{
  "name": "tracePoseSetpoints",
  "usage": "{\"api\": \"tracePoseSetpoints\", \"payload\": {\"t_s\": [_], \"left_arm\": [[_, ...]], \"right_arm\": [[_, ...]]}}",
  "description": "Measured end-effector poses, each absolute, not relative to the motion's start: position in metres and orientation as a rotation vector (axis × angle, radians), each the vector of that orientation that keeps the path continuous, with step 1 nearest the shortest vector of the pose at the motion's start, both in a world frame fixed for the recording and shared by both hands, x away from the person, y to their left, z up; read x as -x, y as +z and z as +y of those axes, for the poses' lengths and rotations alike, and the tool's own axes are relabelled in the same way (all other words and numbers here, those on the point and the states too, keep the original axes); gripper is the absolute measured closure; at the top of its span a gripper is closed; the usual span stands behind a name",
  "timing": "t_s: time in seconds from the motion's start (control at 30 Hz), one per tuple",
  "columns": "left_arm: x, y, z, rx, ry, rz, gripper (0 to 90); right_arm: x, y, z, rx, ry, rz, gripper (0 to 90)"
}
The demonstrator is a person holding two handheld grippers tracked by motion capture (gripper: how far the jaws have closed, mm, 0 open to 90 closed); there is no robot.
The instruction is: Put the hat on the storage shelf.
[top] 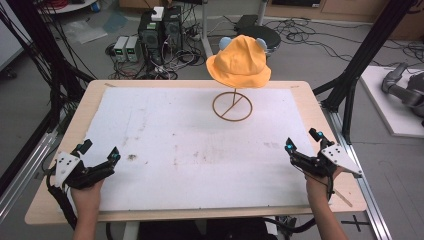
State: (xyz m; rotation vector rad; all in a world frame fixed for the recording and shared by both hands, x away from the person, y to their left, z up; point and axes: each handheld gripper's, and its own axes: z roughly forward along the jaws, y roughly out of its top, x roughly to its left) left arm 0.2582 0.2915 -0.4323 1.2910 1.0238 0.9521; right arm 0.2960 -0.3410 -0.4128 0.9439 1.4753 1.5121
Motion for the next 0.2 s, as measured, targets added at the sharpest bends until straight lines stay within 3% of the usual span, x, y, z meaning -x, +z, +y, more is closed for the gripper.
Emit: {"api": "tracePoseSetpoints", "payload": {"t_s": [0.2], "left_arm": [[-0.2586, -0.4302, 0.2898, -1.289, 0.953, 1.012, 6.6]], "right_arm": [[-0.2955, -0.4126, -0.3417, -0.933, 1.522, 1.471, 12.2]]}}
